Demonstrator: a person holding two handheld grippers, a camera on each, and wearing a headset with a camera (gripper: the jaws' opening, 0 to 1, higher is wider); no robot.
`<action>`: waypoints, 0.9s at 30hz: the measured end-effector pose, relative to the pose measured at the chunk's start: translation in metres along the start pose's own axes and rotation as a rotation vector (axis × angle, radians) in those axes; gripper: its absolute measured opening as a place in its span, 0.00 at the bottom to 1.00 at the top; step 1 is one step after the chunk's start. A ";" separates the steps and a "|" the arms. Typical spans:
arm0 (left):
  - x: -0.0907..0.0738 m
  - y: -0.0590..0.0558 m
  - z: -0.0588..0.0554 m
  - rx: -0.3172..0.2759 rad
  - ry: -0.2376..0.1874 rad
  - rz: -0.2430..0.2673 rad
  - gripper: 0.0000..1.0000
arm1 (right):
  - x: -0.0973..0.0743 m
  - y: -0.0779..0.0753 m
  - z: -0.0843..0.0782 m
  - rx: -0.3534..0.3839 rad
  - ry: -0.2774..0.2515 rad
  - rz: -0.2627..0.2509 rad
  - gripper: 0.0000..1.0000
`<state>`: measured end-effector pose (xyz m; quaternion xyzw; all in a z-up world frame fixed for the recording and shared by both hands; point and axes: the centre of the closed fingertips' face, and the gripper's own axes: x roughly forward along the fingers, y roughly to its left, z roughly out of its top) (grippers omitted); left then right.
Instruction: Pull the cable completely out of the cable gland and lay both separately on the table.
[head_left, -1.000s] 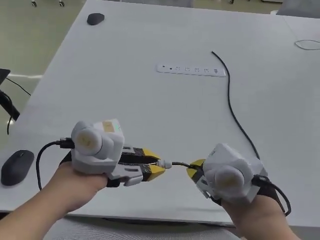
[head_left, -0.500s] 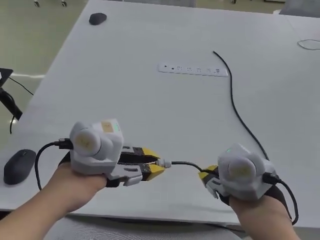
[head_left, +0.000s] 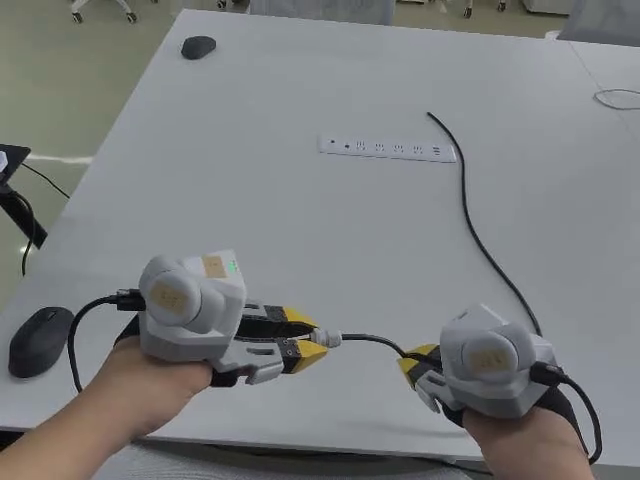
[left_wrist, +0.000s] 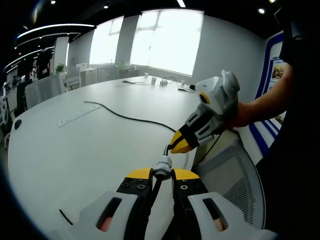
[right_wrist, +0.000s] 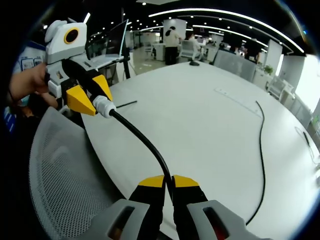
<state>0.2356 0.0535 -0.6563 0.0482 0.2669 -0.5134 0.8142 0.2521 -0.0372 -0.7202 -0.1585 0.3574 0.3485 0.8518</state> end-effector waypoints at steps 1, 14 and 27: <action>-0.001 0.001 0.000 -0.002 -0.001 0.003 0.15 | 0.000 0.001 0.001 -0.009 -0.004 0.001 0.00; -0.007 0.002 -0.003 -0.027 -0.001 0.004 0.15 | -0.006 0.010 0.008 -0.086 -0.027 0.021 0.01; -0.005 -0.002 -0.006 -0.037 0.009 0.000 0.15 | -0.026 0.027 0.042 -0.229 -0.075 0.024 0.16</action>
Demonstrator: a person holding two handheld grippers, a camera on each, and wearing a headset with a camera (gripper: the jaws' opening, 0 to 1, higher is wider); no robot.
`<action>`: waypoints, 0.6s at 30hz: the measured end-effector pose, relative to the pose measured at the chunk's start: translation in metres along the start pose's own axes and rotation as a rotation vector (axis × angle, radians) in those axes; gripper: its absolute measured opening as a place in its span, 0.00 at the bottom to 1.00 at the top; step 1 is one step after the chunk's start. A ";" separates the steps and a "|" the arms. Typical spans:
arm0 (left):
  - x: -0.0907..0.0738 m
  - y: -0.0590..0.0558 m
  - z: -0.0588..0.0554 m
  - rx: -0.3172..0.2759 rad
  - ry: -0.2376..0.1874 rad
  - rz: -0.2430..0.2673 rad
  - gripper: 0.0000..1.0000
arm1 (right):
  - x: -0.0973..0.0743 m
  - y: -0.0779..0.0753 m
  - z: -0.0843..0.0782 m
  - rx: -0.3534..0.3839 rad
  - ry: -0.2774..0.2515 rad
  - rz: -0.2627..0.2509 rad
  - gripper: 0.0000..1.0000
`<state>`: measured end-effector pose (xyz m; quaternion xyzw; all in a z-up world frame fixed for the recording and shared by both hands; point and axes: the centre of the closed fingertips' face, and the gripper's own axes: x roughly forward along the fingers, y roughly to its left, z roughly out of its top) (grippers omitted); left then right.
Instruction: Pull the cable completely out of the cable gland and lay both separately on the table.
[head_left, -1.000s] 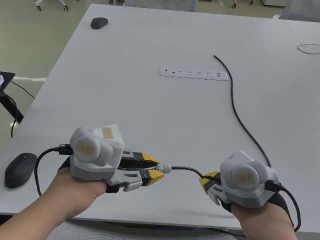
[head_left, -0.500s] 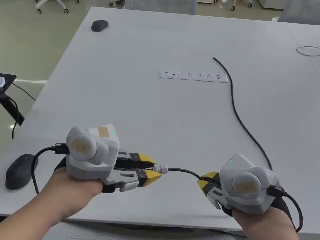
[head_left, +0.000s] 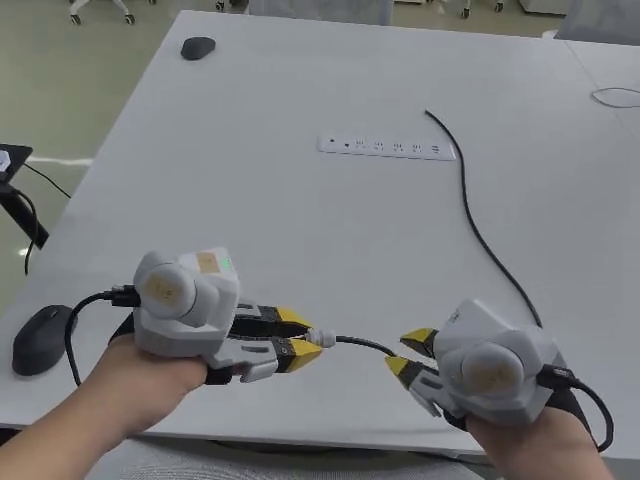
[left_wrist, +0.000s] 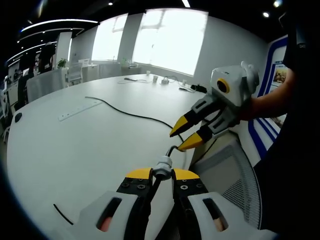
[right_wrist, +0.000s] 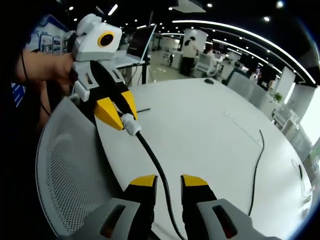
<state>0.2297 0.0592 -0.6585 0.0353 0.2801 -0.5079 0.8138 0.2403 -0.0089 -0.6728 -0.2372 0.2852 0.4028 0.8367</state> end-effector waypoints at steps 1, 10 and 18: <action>0.000 0.000 0.000 0.000 0.000 0.002 0.15 | -0.001 0.001 0.004 -0.009 -0.005 0.004 0.16; 0.001 0.001 -0.001 -0.004 0.005 0.003 0.15 | 0.011 0.024 0.023 -0.252 0.008 0.081 0.22; 0.000 -0.001 -0.001 0.000 0.008 -0.002 0.15 | 0.022 0.035 0.026 -0.310 0.009 0.107 0.16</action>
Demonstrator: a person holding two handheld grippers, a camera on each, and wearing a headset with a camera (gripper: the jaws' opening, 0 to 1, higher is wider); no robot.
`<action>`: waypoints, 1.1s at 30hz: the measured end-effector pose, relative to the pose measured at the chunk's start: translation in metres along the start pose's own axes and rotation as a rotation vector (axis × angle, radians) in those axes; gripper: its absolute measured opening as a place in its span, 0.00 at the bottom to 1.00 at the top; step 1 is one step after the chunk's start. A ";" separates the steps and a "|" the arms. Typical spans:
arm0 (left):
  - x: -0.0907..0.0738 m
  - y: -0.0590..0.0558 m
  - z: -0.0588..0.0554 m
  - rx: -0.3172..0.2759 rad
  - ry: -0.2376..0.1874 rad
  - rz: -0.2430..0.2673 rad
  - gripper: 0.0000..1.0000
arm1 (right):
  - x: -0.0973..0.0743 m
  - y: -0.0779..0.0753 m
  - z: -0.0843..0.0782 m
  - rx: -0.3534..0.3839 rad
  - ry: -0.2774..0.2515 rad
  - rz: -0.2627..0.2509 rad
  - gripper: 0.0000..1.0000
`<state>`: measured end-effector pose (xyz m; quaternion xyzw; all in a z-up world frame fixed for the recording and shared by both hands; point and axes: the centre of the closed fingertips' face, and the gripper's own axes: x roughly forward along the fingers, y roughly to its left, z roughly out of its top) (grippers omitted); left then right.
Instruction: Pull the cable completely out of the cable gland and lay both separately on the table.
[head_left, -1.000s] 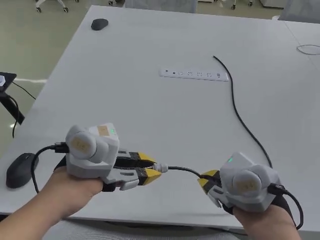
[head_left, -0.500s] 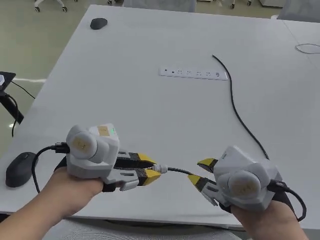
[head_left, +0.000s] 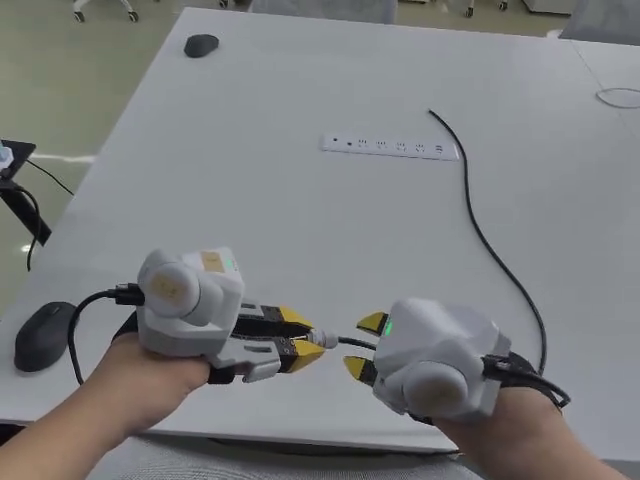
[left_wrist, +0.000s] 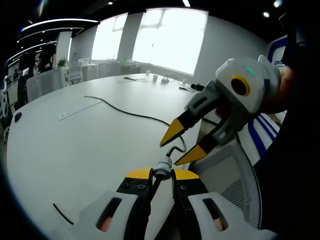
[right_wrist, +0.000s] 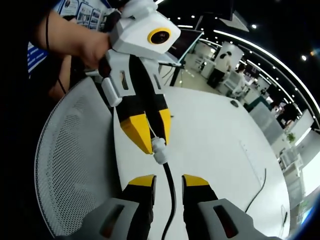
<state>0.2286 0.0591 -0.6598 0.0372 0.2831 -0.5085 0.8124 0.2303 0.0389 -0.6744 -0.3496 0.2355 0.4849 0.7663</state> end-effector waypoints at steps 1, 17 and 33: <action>0.000 0.001 0.000 0.001 0.001 0.000 0.15 | 0.001 0.000 0.000 -0.013 0.001 0.000 0.16; 0.003 -0.002 0.000 -0.005 -0.002 -0.013 0.15 | 0.006 0.002 0.006 -0.059 -0.003 0.018 0.01; 0.006 0.000 0.001 0.009 0.002 -0.023 0.15 | 0.008 -0.001 0.003 0.015 -0.022 0.018 0.00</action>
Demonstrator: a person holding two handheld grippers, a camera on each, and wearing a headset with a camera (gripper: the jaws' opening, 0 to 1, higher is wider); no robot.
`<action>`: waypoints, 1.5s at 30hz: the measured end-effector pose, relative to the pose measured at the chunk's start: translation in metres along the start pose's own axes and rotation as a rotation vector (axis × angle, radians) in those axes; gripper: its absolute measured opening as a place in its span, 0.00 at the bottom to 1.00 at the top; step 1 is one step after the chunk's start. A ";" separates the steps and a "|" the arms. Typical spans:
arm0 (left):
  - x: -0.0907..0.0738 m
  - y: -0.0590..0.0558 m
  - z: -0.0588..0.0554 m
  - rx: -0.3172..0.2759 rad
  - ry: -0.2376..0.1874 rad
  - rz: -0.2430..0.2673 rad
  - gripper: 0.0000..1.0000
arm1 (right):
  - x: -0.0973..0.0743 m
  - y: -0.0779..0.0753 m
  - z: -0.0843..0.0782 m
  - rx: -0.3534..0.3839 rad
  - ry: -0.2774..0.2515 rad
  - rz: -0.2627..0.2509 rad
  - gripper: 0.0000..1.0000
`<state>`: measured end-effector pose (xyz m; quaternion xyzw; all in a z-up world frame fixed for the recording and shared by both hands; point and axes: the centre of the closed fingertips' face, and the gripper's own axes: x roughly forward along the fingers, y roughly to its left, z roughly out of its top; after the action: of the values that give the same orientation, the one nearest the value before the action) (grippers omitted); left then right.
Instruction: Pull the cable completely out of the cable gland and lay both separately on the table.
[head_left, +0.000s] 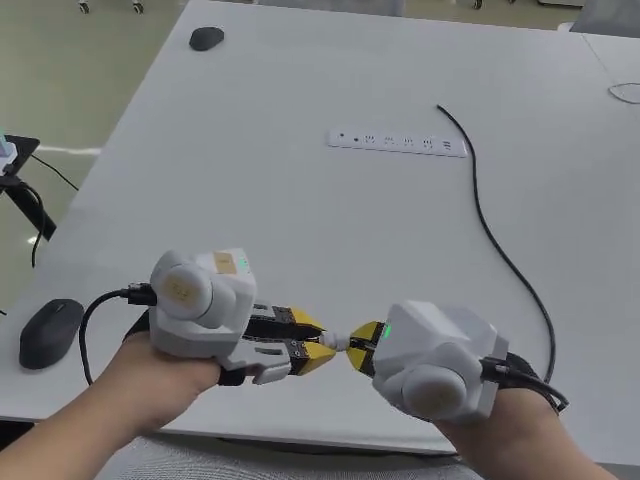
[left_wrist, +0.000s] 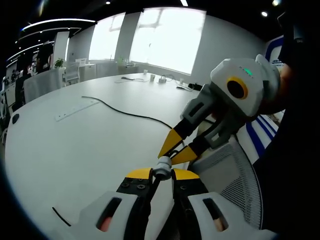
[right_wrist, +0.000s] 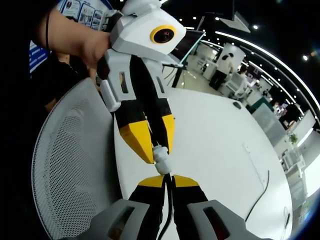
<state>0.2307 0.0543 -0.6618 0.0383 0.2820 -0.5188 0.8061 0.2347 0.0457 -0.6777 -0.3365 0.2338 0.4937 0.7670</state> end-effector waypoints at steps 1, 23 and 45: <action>0.000 0.001 0.001 -0.001 -0.002 0.000 0.15 | 0.000 -0.002 0.000 0.008 -0.004 -0.007 0.00; -0.003 0.010 0.013 0.006 -0.029 0.012 0.15 | -0.005 -0.029 -0.023 0.252 -0.013 -0.092 0.00; -0.004 0.012 0.010 0.014 -0.021 0.027 0.15 | 0.000 -0.038 -0.072 0.572 0.034 -0.126 0.00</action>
<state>0.2437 0.0597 -0.6538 0.0425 0.2693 -0.5103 0.8156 0.2676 -0.0186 -0.7150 -0.1288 0.3549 0.3534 0.8559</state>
